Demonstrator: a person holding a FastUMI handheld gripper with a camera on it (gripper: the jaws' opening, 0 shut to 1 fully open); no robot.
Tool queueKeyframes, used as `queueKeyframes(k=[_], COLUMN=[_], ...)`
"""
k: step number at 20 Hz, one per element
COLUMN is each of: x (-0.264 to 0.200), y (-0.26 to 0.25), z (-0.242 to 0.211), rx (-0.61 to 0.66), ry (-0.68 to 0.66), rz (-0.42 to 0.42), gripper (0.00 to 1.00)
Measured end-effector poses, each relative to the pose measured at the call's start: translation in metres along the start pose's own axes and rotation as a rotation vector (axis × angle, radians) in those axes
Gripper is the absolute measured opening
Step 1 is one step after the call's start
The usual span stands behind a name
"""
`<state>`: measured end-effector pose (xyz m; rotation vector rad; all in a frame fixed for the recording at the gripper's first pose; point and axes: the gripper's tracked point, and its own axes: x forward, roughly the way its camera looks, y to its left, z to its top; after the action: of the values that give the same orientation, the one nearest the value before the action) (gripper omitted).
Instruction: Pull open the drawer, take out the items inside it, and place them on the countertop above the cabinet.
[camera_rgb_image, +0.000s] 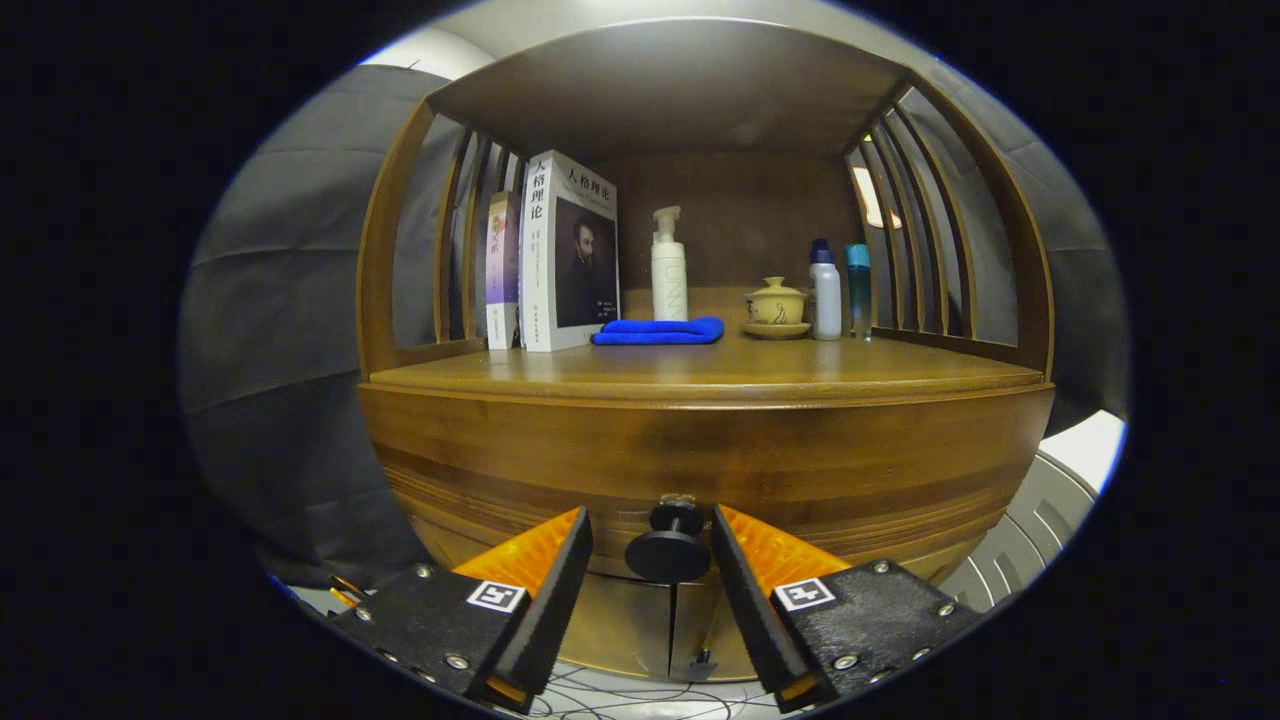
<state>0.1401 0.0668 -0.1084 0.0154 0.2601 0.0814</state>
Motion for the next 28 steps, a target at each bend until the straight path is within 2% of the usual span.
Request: queueKeyframes(k=[2, 3, 7, 11, 28], x=[0.002, 0.002, 0.001, 0.001, -0.059], y=[-0.006, -0.009, -0.009, -0.010, -0.002], z=[-0.001, -0.002, -0.002, -0.004, -0.014], rx=[-0.018, -0.016, -0.002, 0.018, -0.004], ry=[0.002, 0.007, 0.011, 0.035, 0.072], rz=[-0.027, -0.037, -0.052, -0.076, -0.131], gripper=[0.68, 0.59, 0.48, 0.42, 0.41])
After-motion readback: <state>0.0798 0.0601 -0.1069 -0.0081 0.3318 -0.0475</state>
